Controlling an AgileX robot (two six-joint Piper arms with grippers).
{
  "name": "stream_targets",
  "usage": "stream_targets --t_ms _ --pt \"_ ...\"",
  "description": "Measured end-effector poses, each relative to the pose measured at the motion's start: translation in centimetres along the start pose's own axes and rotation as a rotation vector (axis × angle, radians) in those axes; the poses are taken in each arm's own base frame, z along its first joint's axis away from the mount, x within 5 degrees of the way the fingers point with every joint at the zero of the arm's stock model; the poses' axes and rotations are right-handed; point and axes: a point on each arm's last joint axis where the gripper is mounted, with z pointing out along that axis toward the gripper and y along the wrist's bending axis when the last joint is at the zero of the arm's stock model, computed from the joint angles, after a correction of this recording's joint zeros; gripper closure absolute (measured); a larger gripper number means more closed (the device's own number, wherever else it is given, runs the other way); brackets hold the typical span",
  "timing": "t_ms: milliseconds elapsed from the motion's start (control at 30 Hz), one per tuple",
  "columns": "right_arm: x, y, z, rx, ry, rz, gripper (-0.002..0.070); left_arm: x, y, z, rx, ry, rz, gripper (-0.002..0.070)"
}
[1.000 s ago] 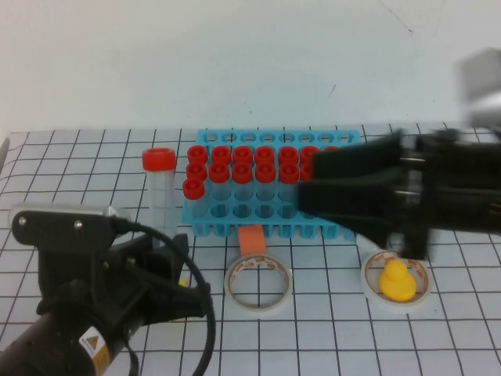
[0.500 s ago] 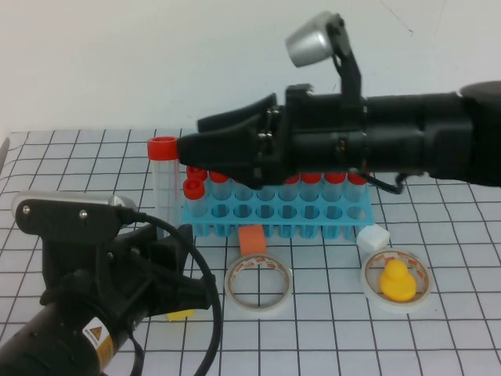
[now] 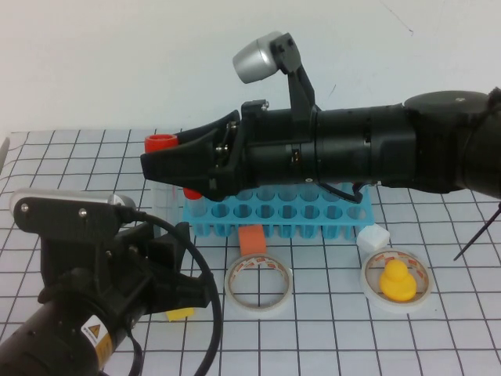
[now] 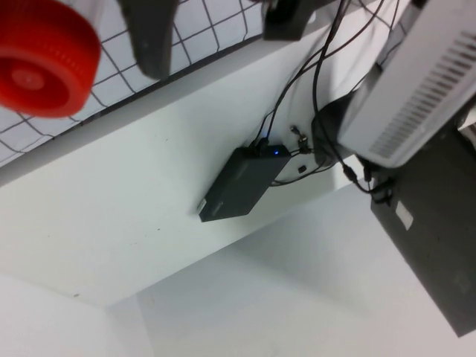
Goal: Place the test tubes
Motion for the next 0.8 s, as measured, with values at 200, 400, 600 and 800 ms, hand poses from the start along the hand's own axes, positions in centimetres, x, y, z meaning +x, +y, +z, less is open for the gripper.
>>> stream_targets --t_ms 200,400,600,800 --pt "-0.1 -0.2 0.0 0.021 -0.004 0.022 0.0247 0.0 -0.1 0.0 0.009 0.005 0.002 0.0464" --pt "0.1 -0.7 0.8 0.015 0.0 0.092 0.025 0.1 -0.2 0.0 0.018 0.011 0.007 0.0464" --pt "0.6 -0.9 1.3 -0.014 0.014 0.121 0.031 0.1 -0.2 0.0 0.02 0.011 0.035 0.0464" --pt "0.6 -0.9 1.3 -0.02 0.016 0.123 0.041 0.1 -0.2 0.0 0.02 0.011 0.053 0.0464"
